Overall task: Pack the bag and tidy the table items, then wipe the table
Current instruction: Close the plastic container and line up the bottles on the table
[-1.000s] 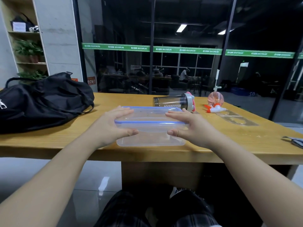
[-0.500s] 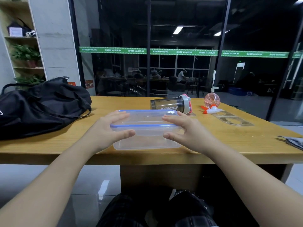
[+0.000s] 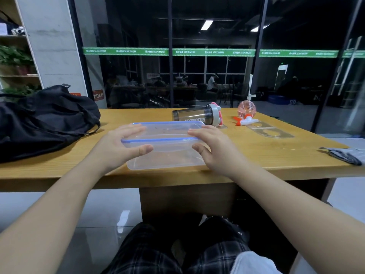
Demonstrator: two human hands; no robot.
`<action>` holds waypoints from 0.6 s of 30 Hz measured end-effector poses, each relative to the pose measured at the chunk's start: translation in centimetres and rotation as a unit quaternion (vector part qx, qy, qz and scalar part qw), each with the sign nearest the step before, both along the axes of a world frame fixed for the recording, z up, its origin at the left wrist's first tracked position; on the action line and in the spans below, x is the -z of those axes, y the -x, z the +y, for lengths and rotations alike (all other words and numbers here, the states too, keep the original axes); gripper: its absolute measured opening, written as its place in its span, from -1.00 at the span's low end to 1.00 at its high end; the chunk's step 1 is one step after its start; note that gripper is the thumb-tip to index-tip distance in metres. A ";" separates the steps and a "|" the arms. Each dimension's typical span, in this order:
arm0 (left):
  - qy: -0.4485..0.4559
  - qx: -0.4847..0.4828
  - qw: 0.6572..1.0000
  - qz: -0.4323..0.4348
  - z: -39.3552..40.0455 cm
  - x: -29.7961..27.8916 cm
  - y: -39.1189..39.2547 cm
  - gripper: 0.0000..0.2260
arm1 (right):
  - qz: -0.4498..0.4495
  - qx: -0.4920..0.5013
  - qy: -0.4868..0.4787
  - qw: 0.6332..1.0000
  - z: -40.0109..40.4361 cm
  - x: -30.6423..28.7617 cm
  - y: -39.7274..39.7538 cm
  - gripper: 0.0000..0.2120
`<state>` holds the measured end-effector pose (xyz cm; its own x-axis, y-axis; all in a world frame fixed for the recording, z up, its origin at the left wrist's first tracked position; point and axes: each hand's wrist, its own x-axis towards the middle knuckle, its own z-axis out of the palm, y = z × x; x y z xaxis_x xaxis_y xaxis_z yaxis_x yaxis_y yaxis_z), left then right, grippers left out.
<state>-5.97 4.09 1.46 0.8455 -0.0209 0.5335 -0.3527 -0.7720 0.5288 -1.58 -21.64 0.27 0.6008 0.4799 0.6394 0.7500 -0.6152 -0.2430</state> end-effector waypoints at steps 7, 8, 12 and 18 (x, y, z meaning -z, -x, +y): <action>-0.015 -0.008 1.000 0.000 0.0 -0.2 0.1 -0.30 | 0.000 -0.005 0.000 1.000 0.0 -0.2 0.0 -0.62; -0.017 -0.008 1.000 0.001 0.1 -0.2 0.1 -0.29 | 0.014 -0.009 0.008 1.000 -0.2 -0.4 0.1 -0.60; -0.020 -0.011 1.000 0.002 0.0 -0.2 0.4 -0.30 | 0.037 -0.011 0.030 0.999 -0.7 -1.3 0.4 -0.60; -0.019 -0.016 1.000 0.000 0.1 -0.2 0.4 -0.32 | -0.068 0.013 -0.007 0.998 0.5 0.4 0.2 -0.69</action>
